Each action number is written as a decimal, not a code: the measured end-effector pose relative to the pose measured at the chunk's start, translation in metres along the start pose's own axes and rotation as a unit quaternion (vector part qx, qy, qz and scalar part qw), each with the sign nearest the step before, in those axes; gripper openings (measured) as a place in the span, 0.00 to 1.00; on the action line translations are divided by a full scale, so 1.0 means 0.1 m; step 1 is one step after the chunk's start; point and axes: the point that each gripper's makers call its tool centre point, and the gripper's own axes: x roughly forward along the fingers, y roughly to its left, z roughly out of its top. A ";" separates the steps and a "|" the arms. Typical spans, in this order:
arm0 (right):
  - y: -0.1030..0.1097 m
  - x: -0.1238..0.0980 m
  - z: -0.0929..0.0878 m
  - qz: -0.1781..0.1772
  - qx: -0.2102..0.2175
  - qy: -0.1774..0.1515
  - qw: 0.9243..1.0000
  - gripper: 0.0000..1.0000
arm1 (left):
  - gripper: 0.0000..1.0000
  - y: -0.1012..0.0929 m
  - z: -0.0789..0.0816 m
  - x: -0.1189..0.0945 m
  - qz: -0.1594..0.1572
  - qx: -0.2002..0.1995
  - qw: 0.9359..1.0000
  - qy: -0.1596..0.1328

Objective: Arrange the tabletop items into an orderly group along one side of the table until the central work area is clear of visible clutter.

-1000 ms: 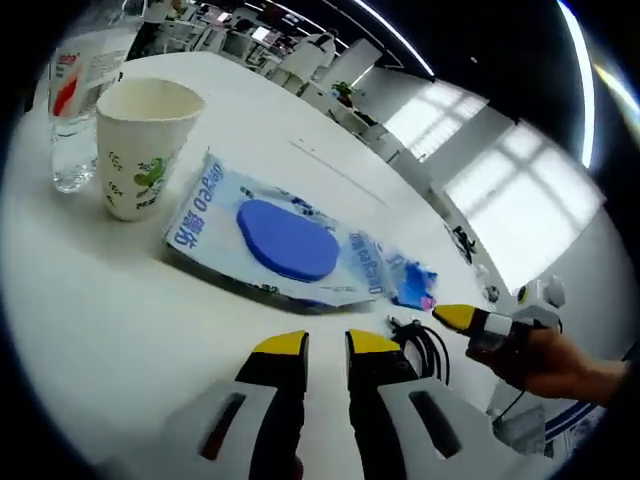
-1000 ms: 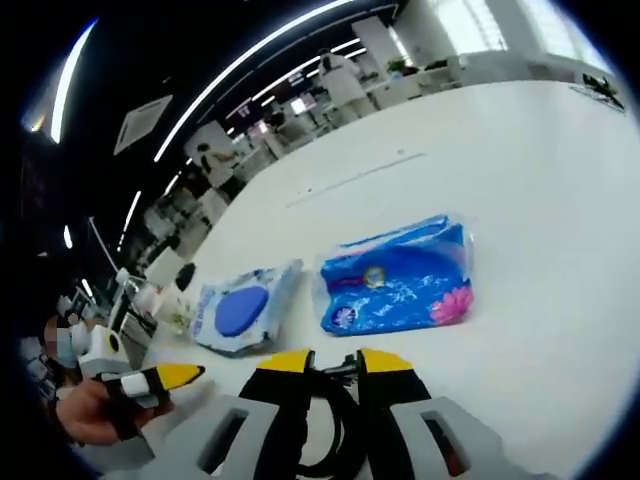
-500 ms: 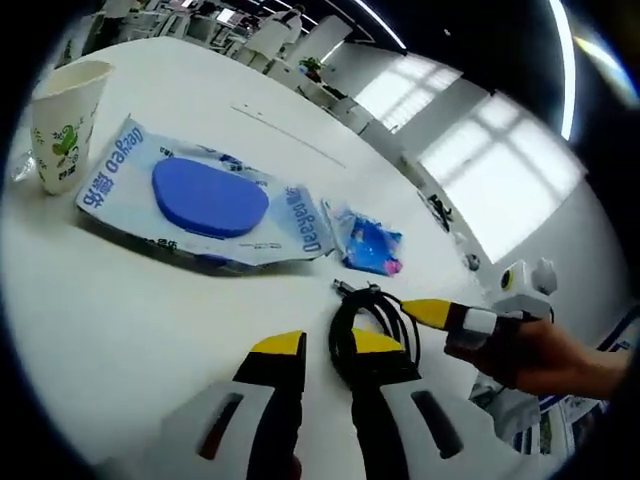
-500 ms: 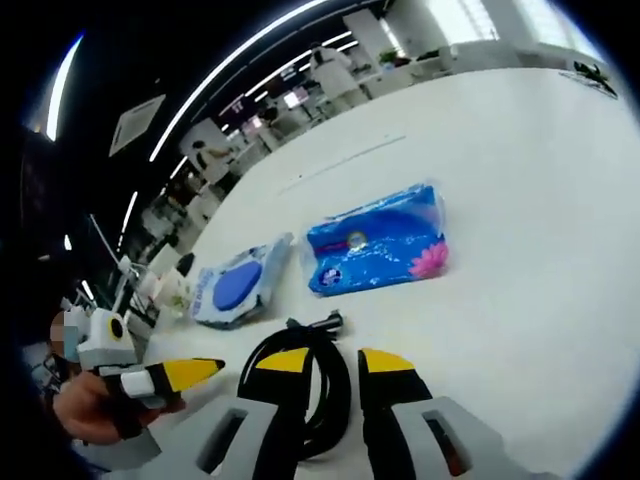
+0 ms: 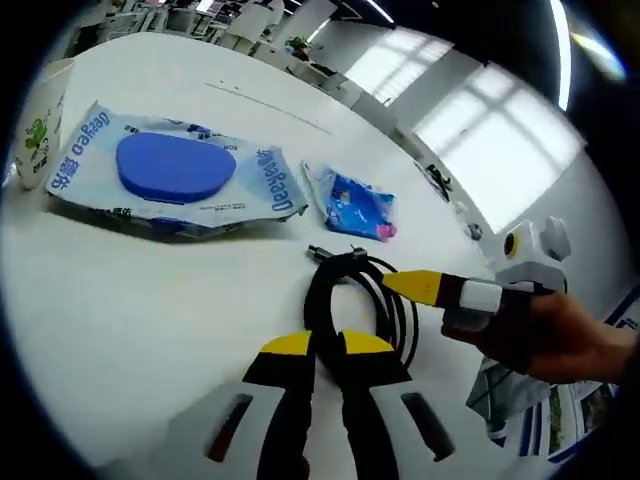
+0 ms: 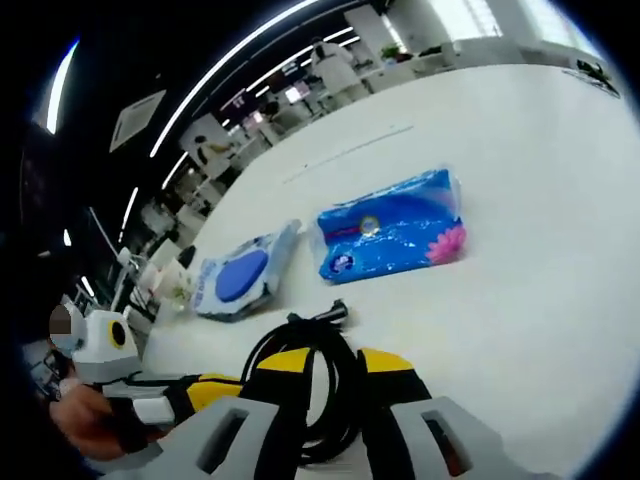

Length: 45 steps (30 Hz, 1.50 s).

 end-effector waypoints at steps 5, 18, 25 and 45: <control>-0.07 0.14 -0.04 0.006 -0.006 0.006 1.000 0.09 | 0.03 0.07 0.01 -0.10 0.012 -0.004 1.000 -0.004; 0.02 0.11 0.00 0.020 -0.004 0.008 1.000 0.11 | 0.05 0.13 0.04 -0.15 0.026 -0.017 0.999 -0.014; -0.10 0.02 0.22 0.015 0.004 -0.020 1.000 0.11 | 0.08 0.17 0.19 -0.25 0.034 -0.009 0.999 -0.035; -0.61 -0.06 0.67 -0.044 0.016 -0.056 0.997 0.12 | 0.09 -0.06 0.65 -0.24 0.018 0.027 0.996 -0.080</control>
